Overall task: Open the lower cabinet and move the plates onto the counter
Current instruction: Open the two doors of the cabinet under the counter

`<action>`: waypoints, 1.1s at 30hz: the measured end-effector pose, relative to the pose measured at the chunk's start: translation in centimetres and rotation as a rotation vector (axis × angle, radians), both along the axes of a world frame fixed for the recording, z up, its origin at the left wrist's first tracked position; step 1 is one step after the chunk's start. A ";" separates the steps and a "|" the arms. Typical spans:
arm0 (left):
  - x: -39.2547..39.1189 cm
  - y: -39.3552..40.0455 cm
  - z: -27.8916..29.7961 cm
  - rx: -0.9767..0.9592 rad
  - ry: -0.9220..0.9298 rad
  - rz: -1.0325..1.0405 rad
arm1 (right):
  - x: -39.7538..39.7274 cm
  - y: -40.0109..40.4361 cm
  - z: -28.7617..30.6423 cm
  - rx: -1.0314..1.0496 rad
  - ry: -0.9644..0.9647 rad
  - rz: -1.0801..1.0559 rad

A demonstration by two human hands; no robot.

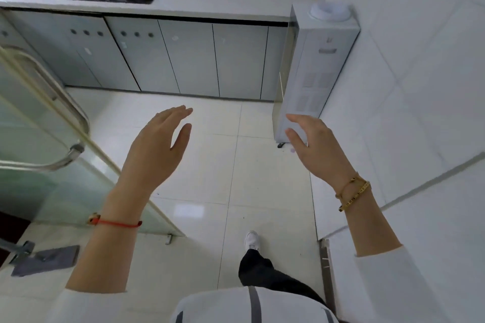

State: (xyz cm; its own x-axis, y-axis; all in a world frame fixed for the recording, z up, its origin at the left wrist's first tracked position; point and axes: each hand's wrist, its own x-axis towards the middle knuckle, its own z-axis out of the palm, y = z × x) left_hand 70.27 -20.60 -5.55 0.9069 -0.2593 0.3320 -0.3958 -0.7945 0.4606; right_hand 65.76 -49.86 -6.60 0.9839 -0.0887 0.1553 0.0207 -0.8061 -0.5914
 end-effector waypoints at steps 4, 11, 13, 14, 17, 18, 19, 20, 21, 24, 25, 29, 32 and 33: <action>8.1 -2.0 1.4 -0.023 -0.038 0.057 | 10.0 -2.4 2.0 -0.058 -0.037 0.056; 19.0 -2.2 1.5 -0.068 -0.049 0.168 | 24.4 -3.5 3.0 -0.097 -0.026 0.150; 22.1 -1.9 1.0 -0.069 -0.038 0.203 | 28.2 -3.3 2.6 -0.092 -0.020 0.175; 23.6 -1.8 0.7 -0.069 -0.031 0.218 | 30.1 -3.2 2.3 -0.086 -0.015 0.185; 28.7 -1.4 -0.6 -0.062 -0.017 0.246 | 36.0 -2.4 1.1 -0.066 -0.008 0.209; 30.6 -1.2 -1.0 -0.060 -0.015 0.251 | 38.1 -2.1 0.7 -0.067 -0.009 0.215; 32.5 -1.0 -1.4 -0.057 -0.012 0.253 | 40.2 -1.7 0.2 -0.070 -0.009 0.220; 34.5 -0.8 -1.7 -0.051 -0.008 0.256 | 42.4 -1.3 -0.1 -0.073 -0.008 0.226; 36.6 -0.6 -1.9 -0.044 -0.003 0.261 | 44.7 -0.8 -0.4 -0.073 -0.005 0.234; 43.2 0.4 -1.9 -0.038 0.011 0.279 | 51.9 0.7 -0.4 -0.070 0.019 0.259; 45.5 0.8 -1.7 -0.035 0.018 0.284 | 54.3 1.1 -0.2 -0.068 0.024 0.266; 54.5 2.2 -0.6 -0.015 0.017 0.295 | 63.5 2.7 1.0 -0.038 0.014 0.281; 60.4 2.7 0.2 -0.007 0.015 0.292 | 69.3 3.5 1.6 -0.038 -0.002 0.277; 62.2 2.8 0.4 -0.007 0.017 0.289 | 71.0 3.7 1.6 -0.033 -0.005 0.271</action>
State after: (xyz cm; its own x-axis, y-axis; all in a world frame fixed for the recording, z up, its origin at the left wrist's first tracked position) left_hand 132.44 -17.82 -5.17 0.9483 0.0126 0.3170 -0.1458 -0.8701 0.4709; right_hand 136.76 -46.21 -4.96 0.9702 0.1835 0.1581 0.2413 -0.7898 -0.5640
